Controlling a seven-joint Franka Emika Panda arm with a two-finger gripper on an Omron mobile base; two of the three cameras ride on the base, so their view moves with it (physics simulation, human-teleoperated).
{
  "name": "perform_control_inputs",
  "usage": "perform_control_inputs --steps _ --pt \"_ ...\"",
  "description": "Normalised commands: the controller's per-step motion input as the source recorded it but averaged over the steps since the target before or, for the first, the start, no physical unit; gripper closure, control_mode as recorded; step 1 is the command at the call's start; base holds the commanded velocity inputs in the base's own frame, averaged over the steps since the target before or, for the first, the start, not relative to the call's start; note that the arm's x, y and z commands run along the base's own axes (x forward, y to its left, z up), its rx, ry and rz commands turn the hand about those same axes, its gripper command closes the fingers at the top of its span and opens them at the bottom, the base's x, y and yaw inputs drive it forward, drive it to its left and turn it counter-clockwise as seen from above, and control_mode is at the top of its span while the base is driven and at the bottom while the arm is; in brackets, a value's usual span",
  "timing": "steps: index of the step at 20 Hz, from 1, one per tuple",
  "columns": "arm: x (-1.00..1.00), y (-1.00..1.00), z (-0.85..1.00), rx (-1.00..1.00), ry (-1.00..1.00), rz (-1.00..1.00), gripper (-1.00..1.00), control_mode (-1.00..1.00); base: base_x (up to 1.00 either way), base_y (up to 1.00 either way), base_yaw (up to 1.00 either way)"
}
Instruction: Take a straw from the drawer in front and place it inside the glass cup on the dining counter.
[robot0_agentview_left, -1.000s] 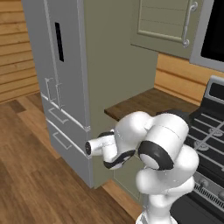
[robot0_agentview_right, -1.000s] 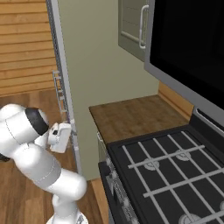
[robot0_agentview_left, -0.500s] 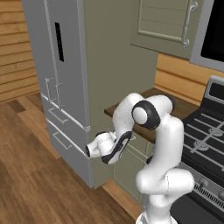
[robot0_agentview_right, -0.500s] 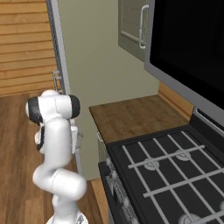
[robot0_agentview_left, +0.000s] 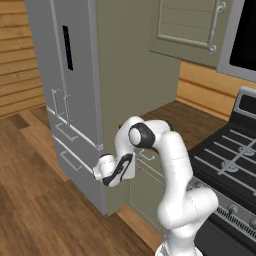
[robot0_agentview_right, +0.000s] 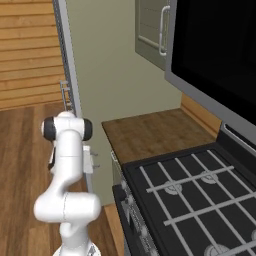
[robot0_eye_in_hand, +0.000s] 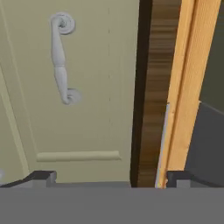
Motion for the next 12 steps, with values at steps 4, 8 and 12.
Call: perform_control_inputs --steps 4,8,12 --pt "0.68 -0.09 -0.34 -0.06 -0.06 -0.02 -1.0 -1.0 0.0 0.0 0.0" --pt "0.63 -0.19 -0.36 0.0 -0.03 0.0 -1.0 -1.0 0.0 0.0 0.0" --pt "0.53 -0.3 -0.34 0.0 -0.01 0.01 -1.0 -1.0 0.0 0.0 0.0"
